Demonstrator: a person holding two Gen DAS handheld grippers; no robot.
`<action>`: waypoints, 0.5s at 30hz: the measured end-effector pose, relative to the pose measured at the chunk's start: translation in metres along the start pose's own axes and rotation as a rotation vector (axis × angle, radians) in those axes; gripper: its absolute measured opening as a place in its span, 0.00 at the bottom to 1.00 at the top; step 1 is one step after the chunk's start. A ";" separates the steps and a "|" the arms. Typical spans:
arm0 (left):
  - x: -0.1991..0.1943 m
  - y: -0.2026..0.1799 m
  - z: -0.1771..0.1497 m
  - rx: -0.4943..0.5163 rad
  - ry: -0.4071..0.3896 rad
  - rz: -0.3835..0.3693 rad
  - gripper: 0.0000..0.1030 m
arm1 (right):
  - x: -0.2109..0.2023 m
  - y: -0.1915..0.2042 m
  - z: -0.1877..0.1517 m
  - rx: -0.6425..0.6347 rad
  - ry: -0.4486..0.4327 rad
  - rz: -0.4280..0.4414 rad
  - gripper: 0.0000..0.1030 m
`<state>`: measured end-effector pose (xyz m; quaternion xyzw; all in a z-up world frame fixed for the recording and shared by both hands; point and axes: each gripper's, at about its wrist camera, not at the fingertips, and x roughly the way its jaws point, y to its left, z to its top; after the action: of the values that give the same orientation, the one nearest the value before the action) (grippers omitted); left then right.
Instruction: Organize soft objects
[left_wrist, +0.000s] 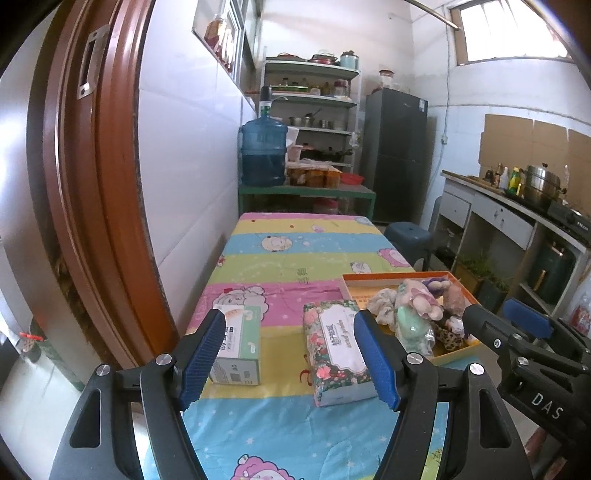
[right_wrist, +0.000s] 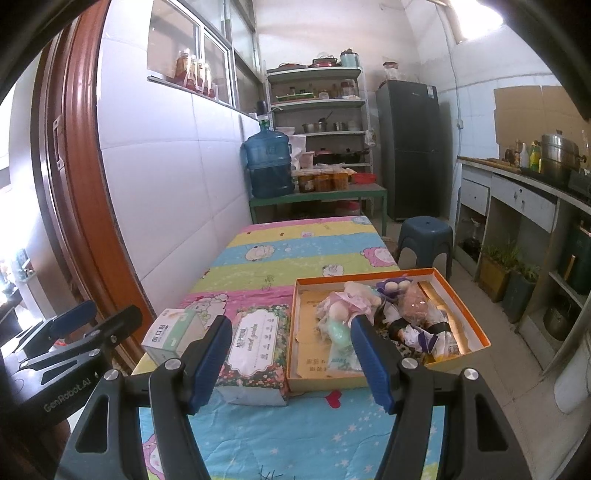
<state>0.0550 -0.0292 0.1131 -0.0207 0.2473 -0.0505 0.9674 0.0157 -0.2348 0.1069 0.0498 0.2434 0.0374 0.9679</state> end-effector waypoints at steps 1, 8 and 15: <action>0.000 0.000 0.000 0.000 0.001 0.001 0.72 | 0.000 0.000 0.000 0.002 0.001 -0.001 0.65; 0.004 -0.002 -0.001 0.003 0.005 0.002 0.72 | 0.002 -0.001 0.001 0.004 0.005 0.001 0.65; 0.006 -0.002 -0.003 0.004 0.008 0.003 0.72 | 0.005 -0.003 0.001 0.007 0.010 0.003 0.65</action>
<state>0.0587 -0.0323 0.1080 -0.0181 0.2513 -0.0496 0.9665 0.0204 -0.2378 0.1051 0.0533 0.2484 0.0385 0.9664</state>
